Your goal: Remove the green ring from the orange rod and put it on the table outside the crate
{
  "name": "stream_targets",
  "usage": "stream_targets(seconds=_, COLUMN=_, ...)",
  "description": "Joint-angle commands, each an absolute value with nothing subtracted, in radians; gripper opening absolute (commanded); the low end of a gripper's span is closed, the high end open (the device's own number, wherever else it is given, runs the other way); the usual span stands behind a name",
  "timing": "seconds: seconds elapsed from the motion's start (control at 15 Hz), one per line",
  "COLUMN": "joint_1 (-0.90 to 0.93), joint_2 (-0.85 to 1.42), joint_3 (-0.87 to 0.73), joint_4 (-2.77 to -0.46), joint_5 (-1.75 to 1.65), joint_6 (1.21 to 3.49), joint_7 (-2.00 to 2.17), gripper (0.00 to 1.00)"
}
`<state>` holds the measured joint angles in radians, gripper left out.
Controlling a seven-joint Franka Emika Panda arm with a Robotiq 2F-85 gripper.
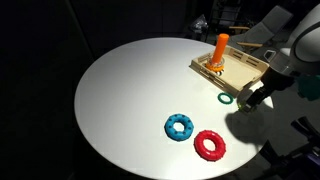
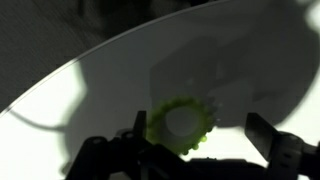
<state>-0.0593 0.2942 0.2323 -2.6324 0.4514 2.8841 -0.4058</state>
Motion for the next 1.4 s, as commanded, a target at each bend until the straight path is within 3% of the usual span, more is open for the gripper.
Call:
stream_targets(seconds=0.0, joint_1=-0.096, joint_2=0.271, joint_3=0.249, joint_4=-2.631, joint_5=0.401, joint_6=2.827, joint_7=-0.377, gripper=1.0)
stream_targets(seconds=0.6, joint_1=-0.071, joint_2=0.169, joint_3=0.171, joint_4=-2.565, joint_5=0.351, joint_6=2.593, joint_7=-0.345, gripper=1.0)
stream_targets(seconds=1.33, joint_1=0.004, joint_2=0.016, joint_3=0.059, joint_4=-2.454, joint_5=-0.016, joint_6=2.372, joint_7=-0.092, gripper=1.0)
